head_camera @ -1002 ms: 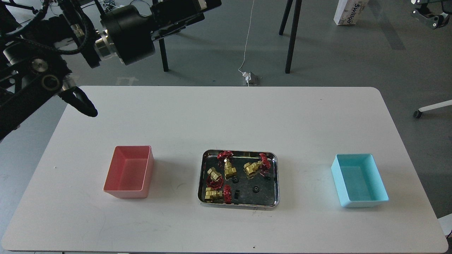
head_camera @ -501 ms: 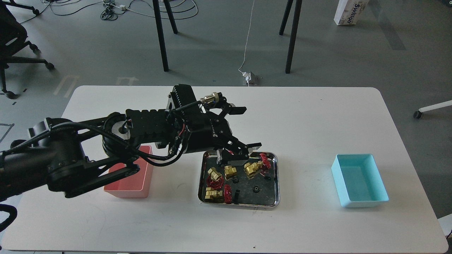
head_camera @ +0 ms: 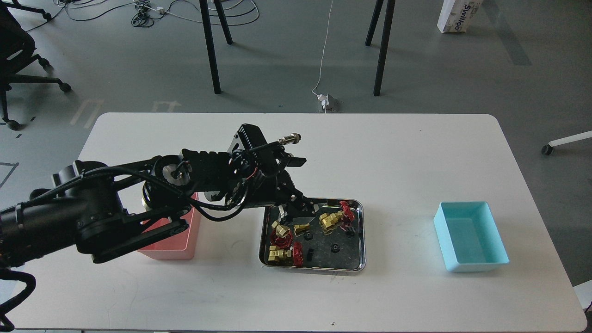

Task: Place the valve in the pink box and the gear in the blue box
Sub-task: 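Reach the left gripper down over a brass valve on the tray, then close the left gripper on the brass valve with red handle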

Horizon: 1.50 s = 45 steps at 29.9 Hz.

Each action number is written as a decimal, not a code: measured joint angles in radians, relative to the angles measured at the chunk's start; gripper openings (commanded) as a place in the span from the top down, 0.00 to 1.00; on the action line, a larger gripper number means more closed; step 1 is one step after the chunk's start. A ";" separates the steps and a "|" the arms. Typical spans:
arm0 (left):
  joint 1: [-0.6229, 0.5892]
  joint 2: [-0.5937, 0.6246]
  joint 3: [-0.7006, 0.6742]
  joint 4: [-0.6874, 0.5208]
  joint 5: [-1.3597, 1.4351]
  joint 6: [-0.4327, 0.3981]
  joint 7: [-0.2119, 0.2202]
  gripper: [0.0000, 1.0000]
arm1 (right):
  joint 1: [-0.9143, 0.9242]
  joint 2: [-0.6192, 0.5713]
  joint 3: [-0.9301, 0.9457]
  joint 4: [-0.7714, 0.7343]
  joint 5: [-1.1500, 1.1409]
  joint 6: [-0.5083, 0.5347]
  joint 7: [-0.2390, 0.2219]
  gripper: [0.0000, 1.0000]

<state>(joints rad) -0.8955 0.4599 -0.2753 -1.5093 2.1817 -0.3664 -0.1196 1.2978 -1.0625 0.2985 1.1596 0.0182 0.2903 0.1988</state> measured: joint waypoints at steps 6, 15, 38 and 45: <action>0.002 0.031 -0.055 0.001 0.000 -0.002 -0.003 0.01 | -0.004 -0.002 -0.005 -0.002 -0.004 0.001 0.000 0.01; 0.071 0.135 -0.034 0.007 0.000 -0.011 -0.011 0.01 | -0.001 0.002 -0.003 -0.006 -0.007 0.001 0.001 0.01; 0.266 -0.058 -0.007 0.129 0.000 -0.006 0.072 0.01 | -0.003 0.005 -0.006 -0.010 -0.021 0.001 0.001 0.01; 0.265 -0.063 -0.008 0.172 0.000 -0.001 0.064 0.03 | -0.003 0.003 -0.006 -0.009 -0.021 0.001 0.001 0.01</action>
<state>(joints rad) -0.6302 0.3970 -0.2838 -1.3370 2.1817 -0.3671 -0.0556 1.2946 -1.0600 0.2930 1.1503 -0.0031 0.2914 0.1995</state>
